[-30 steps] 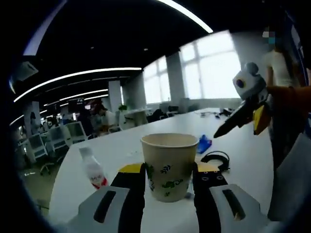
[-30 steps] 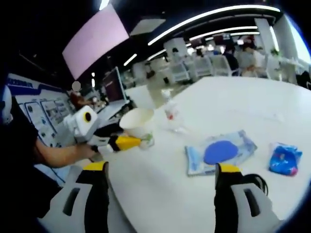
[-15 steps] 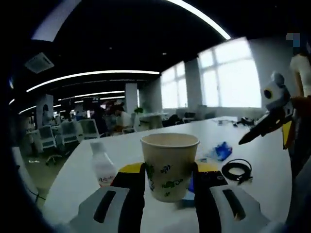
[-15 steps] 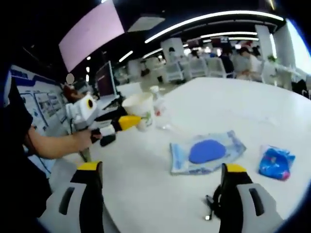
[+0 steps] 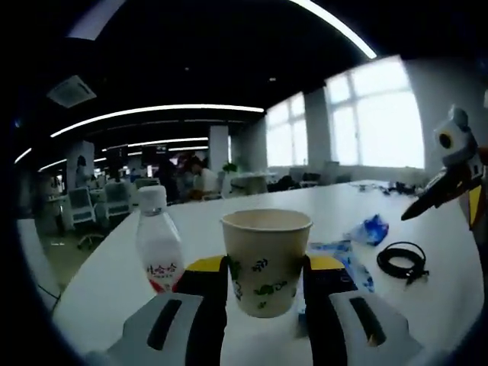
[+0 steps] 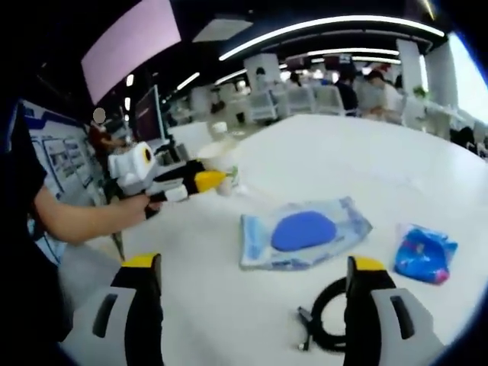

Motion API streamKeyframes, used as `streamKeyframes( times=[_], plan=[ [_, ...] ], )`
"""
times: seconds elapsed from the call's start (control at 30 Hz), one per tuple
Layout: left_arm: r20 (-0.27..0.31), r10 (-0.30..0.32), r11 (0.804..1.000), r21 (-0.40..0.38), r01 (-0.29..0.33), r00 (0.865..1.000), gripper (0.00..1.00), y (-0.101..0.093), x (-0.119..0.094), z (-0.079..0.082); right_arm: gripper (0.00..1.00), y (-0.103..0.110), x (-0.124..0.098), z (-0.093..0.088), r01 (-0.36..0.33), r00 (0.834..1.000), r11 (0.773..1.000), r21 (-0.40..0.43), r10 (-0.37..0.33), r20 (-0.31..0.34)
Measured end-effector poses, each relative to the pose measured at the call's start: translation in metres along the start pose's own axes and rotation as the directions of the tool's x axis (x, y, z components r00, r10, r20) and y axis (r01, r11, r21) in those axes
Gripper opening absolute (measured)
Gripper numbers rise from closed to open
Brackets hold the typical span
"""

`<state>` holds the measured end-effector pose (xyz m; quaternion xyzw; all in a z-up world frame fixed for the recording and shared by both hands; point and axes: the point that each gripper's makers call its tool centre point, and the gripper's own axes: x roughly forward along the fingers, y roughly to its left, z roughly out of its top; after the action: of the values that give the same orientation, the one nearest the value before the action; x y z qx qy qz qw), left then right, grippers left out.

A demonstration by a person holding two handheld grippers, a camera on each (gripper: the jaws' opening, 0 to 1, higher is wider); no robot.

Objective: Arrange the tabletop items into an orderly group along one side of the table until the central work area is clear of visible clutter.

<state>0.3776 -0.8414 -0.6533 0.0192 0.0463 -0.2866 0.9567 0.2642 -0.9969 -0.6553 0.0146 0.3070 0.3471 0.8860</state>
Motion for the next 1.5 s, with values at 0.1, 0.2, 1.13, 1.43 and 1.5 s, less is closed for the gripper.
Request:
streamKeyframes(
  times=[0.1, 0.2, 1.13, 1.43, 1.5],
  plan=[
    [-0.012, 0.016, 1.000, -0.009, -0.016, 1.000, 0.37, 0.013, 0.016, -0.018, 0.98, -0.007, 0.005, -0.004, 0.011, 1.000, 1.000, 0.000, -0.011, -0.009],
    [-0.019, 0.027, 1.000, -0.016, -0.027, 0.999, 0.37, 0.021, 0.024, -0.029, 0.98, -0.012, 0.008, -0.007, 0.019, 1.000, 1.000, -0.001, -0.019, -0.016],
    [-0.091, 0.082, 0.995, -0.045, -0.086, 0.992, 0.37, 0.031, 0.048, -0.062, 0.95, -0.041, 0.015, -0.023, 0.068, 0.997, 0.997, 0.031, -0.067, -0.034],
    [-0.164, 0.086, 0.993, -0.072, -0.099, 0.983, 0.34, 0.029, 0.047, -0.075, 0.95, -0.040, 0.016, -0.025, 0.067, 0.997, 0.997, 0.031, -0.065, -0.038],
    [-0.178, 0.082, 0.992, -0.083, -0.098, 0.981, 0.34, 0.028, 0.047, -0.078, 0.95, -0.041, 0.016, -0.025, 0.069, 0.997, 0.997, 0.030, -0.068, -0.036]
  ],
)
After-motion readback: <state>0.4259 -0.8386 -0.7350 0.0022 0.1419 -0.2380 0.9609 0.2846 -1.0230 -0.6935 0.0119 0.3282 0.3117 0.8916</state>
